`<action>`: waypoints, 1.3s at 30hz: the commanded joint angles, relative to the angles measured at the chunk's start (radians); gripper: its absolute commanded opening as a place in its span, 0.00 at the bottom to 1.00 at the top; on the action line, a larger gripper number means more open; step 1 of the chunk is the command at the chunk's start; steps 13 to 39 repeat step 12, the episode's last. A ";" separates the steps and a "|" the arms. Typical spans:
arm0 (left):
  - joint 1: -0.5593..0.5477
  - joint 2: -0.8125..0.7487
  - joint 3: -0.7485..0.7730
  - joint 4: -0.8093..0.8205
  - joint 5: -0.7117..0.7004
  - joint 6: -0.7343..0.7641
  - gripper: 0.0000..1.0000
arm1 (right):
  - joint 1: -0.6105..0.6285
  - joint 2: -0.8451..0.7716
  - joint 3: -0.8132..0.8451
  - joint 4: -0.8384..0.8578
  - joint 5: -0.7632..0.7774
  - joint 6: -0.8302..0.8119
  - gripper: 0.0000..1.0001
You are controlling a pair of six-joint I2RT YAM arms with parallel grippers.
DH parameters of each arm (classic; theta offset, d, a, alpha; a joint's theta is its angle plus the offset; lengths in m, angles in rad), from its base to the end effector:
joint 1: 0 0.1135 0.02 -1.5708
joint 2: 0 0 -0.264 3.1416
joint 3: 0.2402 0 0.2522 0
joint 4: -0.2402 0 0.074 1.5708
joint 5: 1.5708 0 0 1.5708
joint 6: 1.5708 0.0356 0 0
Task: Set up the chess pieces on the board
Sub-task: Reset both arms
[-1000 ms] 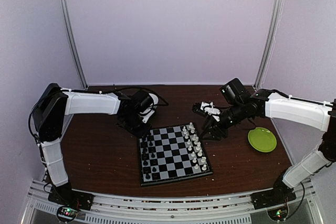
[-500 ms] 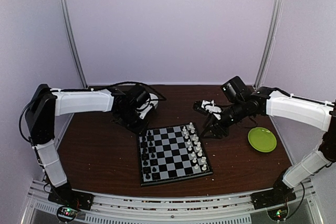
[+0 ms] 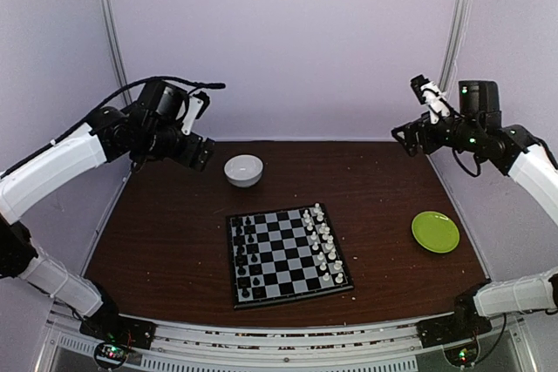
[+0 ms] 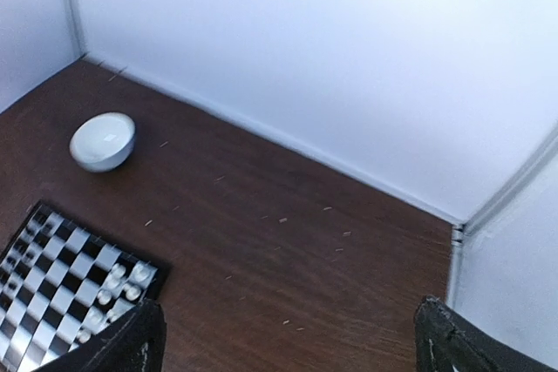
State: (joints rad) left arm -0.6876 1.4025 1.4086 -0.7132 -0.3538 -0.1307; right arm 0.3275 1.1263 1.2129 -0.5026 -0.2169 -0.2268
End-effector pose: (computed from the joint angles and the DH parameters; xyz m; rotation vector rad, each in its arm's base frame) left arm 0.2412 -0.1822 0.3655 0.4342 2.1837 -0.0429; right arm 0.2293 0.0860 0.3889 -0.6776 1.8681 0.2805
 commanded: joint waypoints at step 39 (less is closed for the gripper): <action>0.140 -0.228 -0.325 0.422 -0.285 -0.023 0.98 | -0.129 -0.273 -0.297 0.245 0.207 0.237 1.00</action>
